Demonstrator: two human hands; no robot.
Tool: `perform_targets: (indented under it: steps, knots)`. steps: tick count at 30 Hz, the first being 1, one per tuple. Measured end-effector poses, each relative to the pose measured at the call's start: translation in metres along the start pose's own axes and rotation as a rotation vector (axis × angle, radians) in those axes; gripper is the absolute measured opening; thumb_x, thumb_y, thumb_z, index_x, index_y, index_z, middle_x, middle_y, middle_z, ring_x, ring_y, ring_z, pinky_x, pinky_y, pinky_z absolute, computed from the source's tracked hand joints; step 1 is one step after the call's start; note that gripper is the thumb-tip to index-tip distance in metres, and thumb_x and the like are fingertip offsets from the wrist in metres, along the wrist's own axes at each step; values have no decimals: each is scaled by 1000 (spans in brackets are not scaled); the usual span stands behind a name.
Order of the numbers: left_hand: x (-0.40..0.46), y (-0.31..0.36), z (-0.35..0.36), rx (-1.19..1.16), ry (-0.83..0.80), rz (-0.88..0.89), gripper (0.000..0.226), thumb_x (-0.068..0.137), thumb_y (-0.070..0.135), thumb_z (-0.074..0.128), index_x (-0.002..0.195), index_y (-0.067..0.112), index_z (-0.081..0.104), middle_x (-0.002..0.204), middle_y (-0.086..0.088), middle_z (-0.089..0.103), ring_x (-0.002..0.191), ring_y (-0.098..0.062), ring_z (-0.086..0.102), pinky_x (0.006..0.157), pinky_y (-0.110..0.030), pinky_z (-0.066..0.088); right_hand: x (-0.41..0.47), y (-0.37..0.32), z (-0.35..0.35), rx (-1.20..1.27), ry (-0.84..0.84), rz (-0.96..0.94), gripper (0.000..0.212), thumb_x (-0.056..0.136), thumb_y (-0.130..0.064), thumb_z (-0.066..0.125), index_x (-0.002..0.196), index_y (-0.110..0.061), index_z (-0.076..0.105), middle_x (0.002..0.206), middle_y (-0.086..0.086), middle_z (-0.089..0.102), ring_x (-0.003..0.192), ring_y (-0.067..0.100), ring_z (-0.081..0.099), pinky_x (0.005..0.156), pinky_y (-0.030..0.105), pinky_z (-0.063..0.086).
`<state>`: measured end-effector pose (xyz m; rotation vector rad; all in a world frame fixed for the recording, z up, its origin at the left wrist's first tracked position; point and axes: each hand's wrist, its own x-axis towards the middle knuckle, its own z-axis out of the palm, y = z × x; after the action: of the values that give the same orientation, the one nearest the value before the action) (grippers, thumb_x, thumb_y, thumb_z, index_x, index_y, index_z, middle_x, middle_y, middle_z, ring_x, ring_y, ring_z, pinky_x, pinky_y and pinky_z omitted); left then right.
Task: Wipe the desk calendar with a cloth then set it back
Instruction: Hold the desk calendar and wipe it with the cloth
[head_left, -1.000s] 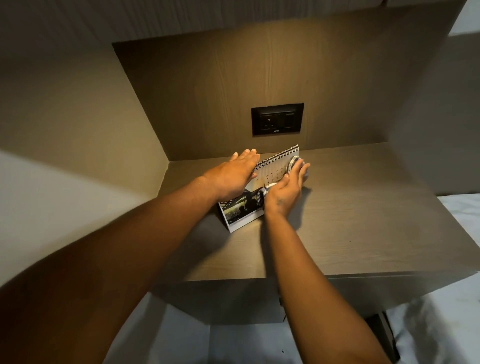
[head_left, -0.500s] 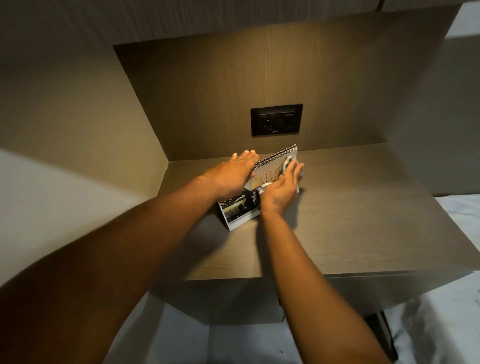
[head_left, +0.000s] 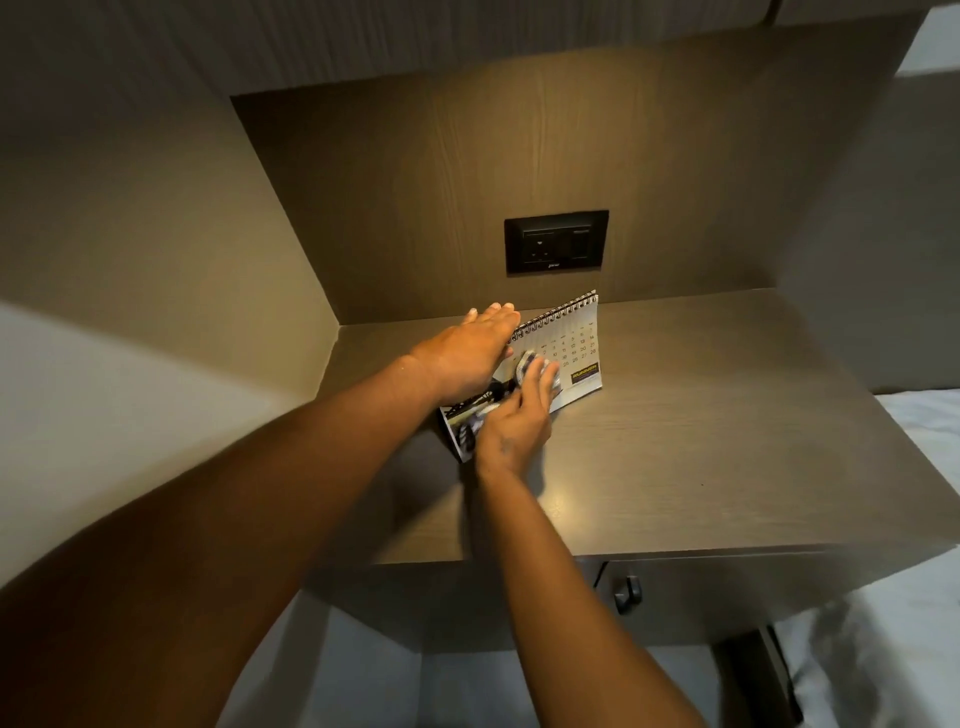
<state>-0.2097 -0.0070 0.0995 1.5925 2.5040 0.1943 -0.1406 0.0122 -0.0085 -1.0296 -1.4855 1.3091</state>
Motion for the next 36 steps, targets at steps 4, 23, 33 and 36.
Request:
perform_targets:
  steps: [4,23,33,36]
  knots:
    - [2,0,0,6,-7,12,54,106,20,38,155,9,17,164,-13,13,150,-23,7,120,-37,7,45,-26,-5,33,90,-157,50,95,7,43,144,-6,45,157,17,33,147,29,25,107,0,10]
    - [1,-3,2,6,6,-19,56,106,22,39,156,15,13,164,-7,10,149,-22,7,106,-27,1,4,23,-17,-174,-58,32,55,97,5,44,148,-13,38,161,5,26,151,28,9,112,27,9]
    - [0,-3,1,11,-11,-7,56,106,22,38,156,14,13,165,-7,10,150,-21,5,111,-29,0,-1,15,-9,-60,5,124,50,98,4,43,145,-9,42,160,7,29,150,29,16,115,26,13]
    - [4,-2,-2,11,-30,0,56,106,20,37,156,13,13,165,-7,9,150,-20,4,120,-36,3,27,1,-4,52,85,205,47,98,5,41,144,-4,43,159,12,30,148,27,24,108,9,12]
